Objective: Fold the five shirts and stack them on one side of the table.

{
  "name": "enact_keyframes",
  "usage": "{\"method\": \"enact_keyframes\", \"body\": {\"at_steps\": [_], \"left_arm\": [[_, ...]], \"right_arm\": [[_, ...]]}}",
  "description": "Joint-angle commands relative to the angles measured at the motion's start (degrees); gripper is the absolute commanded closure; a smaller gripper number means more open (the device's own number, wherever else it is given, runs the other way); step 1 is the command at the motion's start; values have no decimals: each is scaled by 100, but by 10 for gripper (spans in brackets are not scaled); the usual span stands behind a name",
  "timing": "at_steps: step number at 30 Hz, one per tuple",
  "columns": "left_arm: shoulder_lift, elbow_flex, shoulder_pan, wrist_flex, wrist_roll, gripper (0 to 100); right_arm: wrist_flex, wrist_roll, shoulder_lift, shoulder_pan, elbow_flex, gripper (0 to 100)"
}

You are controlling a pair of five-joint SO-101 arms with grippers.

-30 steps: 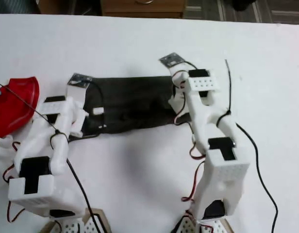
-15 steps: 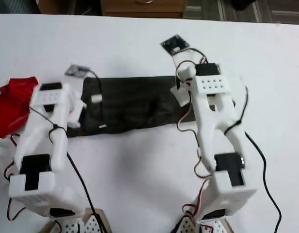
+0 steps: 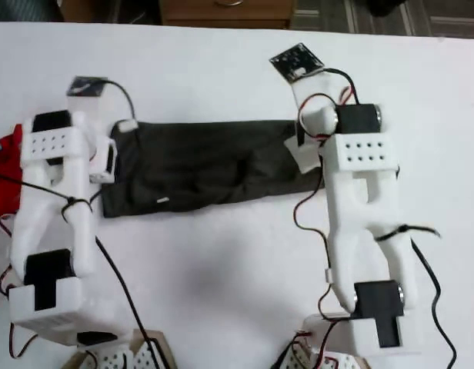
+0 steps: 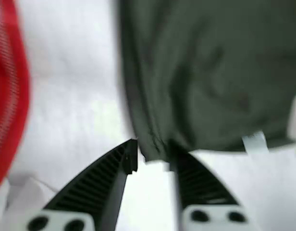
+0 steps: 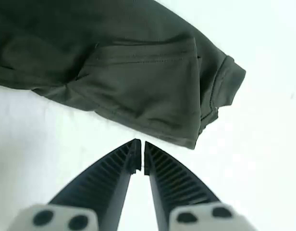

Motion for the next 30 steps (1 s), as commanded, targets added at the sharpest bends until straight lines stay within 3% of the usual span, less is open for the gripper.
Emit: {"method": "enact_keyframes", "body": {"at_steps": [1,6,10,16,30], "left_arm": [[-44,-268,-167,-431,88,744],[870,-312,-167,-897,114,745],[1582,-857,-185,-905,527,745],[2418,-1982,-185,-440,985,747],[4360,-3881,149,1143,1116,747]], "right_arm": [[259,53,-488,40,-176,981],[488,62,-760,13,-167,981],[637,62,-892,13,-167,981],[760,62,-1042,40,-167,981],[760,62,-1174,13,-167,981]]}}
